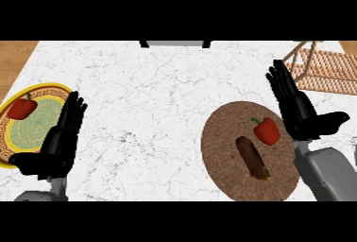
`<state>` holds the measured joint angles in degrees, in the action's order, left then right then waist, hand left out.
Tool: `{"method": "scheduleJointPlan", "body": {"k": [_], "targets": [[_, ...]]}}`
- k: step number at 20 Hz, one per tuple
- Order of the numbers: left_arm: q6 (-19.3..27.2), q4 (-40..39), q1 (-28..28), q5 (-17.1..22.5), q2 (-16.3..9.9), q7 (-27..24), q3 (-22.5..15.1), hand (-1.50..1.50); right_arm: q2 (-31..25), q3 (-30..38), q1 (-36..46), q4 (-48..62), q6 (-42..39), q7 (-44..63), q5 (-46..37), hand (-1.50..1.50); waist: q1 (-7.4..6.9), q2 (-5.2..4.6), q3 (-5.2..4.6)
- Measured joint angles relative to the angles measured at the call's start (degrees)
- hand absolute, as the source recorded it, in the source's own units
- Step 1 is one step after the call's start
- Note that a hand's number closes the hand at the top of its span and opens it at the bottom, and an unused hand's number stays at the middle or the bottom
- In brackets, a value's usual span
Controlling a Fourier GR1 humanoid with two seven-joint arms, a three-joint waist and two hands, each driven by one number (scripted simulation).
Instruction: Pick the sweet potato from the placemat and place it in the tiered shelf
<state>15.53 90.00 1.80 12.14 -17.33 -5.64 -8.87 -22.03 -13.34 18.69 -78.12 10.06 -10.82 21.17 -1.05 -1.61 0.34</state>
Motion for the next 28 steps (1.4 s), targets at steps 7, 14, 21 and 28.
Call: {"method": "scheduleJointPlan", "body": {"k": [7,14,21,28], "targets": [[-1.4,-2.8,3.7,-3.9,-1.5,2.9,-2.8,0.0,-3.2,-4.7,2.4,-4.5,1.8,8.1,-7.0,1.5,1.95,1.35,-0.01],[-2.7,-4.2,4.3,-4.5,-1.9,4.4,-4.0,0.0,-11.4,-2.6,-0.3,-1.0,16.6,5.5,-23.6,-1.5,4.18,1.77,-0.63],[-4.0,-7.1,7.5,-6.3,0.2,5.3,-5.0,0.0,-9.4,-0.1,-12.0,-9.1,23.6,-5.7,-26.0,-1.5,2.48,1.73,-0.38],[-5.0,-8.3,8.0,-7.0,0.7,5.0,-4.9,0.0,-17.9,-6.9,-15.6,-20.2,15.9,8.3,-34.4,-1.5,1.91,1.83,-0.49]]}}
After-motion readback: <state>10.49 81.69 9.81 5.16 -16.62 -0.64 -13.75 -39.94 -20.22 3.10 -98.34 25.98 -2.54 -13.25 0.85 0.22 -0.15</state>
